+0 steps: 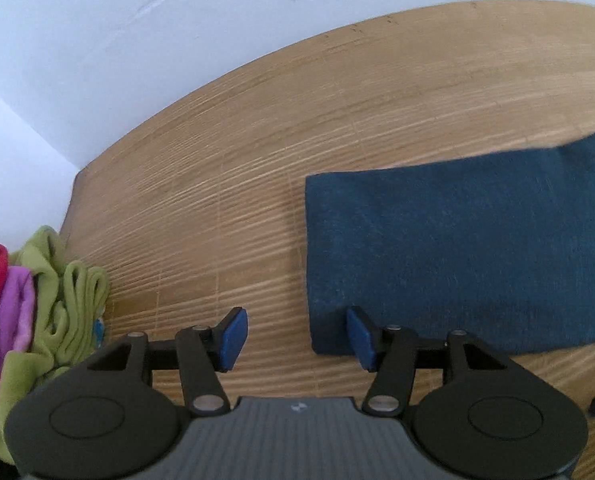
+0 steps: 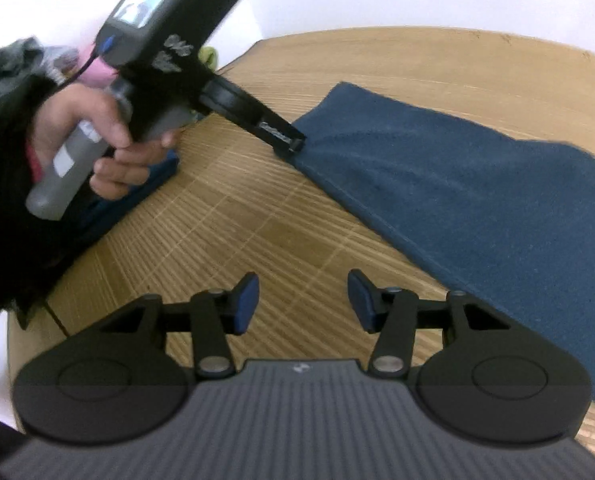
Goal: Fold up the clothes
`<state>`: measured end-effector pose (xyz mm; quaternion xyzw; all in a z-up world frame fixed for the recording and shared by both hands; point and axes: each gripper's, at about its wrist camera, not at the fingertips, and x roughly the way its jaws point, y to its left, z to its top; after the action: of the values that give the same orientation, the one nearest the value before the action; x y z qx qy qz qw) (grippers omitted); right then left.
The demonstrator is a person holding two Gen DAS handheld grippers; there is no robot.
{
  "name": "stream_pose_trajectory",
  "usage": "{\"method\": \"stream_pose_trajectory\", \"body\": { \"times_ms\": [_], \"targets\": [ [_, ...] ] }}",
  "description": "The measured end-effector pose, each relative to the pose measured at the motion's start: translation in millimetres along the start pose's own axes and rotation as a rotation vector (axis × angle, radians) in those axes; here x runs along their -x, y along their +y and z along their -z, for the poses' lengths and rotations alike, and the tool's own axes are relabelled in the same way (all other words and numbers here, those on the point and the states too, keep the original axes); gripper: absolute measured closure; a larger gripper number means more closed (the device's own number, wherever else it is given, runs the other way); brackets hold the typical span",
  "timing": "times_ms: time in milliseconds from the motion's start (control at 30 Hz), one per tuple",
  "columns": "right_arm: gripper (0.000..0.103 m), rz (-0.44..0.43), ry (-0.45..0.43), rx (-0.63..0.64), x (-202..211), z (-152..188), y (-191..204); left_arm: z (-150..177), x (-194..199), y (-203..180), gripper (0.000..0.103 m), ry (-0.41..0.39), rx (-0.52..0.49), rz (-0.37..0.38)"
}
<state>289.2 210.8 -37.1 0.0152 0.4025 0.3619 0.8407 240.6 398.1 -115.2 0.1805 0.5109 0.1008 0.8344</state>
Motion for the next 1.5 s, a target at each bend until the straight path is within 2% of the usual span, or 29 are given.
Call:
{"method": "stream_pose_trajectory", "body": {
  "times_ms": [100,167,233,333,400,433,467,533,567,633,733,833,900,1033,1100,1200,1367,1500],
  "targets": [
    [0.051,0.071,-0.062,0.027,21,3,4,-8,1,-3,0.051,-0.024,0.014,0.022],
    [0.05,0.128,-0.132,0.008,44,3,-4,-14,12,-5,0.051,-0.093,0.026,0.031],
    [0.049,0.248,-0.174,-0.047,60,2,-25,-20,21,-10,0.052,-0.173,0.03,0.03],
    [0.049,0.454,-0.186,-0.139,77,4,-59,-32,10,-26,0.047,-0.213,0.015,0.065],
    [0.047,0.538,-0.181,-0.179,80,9,-77,-40,2,-36,0.047,-0.235,0.004,0.081],
    [0.047,0.568,-0.172,-0.194,79,12,-84,-39,-6,-40,0.048,-0.207,-0.004,0.029],
    [0.047,0.587,-0.154,-0.205,77,14,-87,-38,-14,-44,0.044,-0.178,-0.013,-0.023],
    [0.047,0.559,-0.104,-0.223,67,20,-89,-35,-21,-46,0.043,-0.136,-0.035,-0.115],
    [0.046,0.563,-0.122,-0.191,62,24,-82,-32,-23,-45,0.043,-0.109,-0.037,-0.152],
    [0.045,0.519,-0.121,-0.132,54,26,-67,-26,-22,-40,0.043,-0.075,-0.033,-0.189],
    [0.044,0.409,-0.114,-0.092,41,21,-48,-16,-20,-34,0.043,-0.035,-0.028,-0.235],
    [0.044,0.389,-0.103,-0.006,30,22,-32,-11,-20,-39,0.043,-0.036,-0.051,-0.268],
    [0.046,0.386,-0.104,-0.002,33,21,-34,-6,-9,-43,0.047,-0.039,-0.063,-0.276],
    [0.047,0.381,-0.157,-0.115,61,22,-45,0,14,-43,0.046,-0.062,-0.018,-0.218],
    [0.047,0.432,-0.197,-0.158,90,32,-53,12,34,-46,0.046,-0.079,0.012,-0.194],
    [0.046,0.524,-0.247,-0.234,141,57,-69,24,70,-61,0.045,-0.12,0.019,-0.12],
    [0.046,0.703,-0.313,-0.367,239,126,-100,53,148,-121,0.04,-0.199,-0.025,0.007],
    [0.046,0.821,-0.352,-0.489,322,198,-123,78,201,-200,0.039,-0.202,-0.059,0.146]
  ]
}}
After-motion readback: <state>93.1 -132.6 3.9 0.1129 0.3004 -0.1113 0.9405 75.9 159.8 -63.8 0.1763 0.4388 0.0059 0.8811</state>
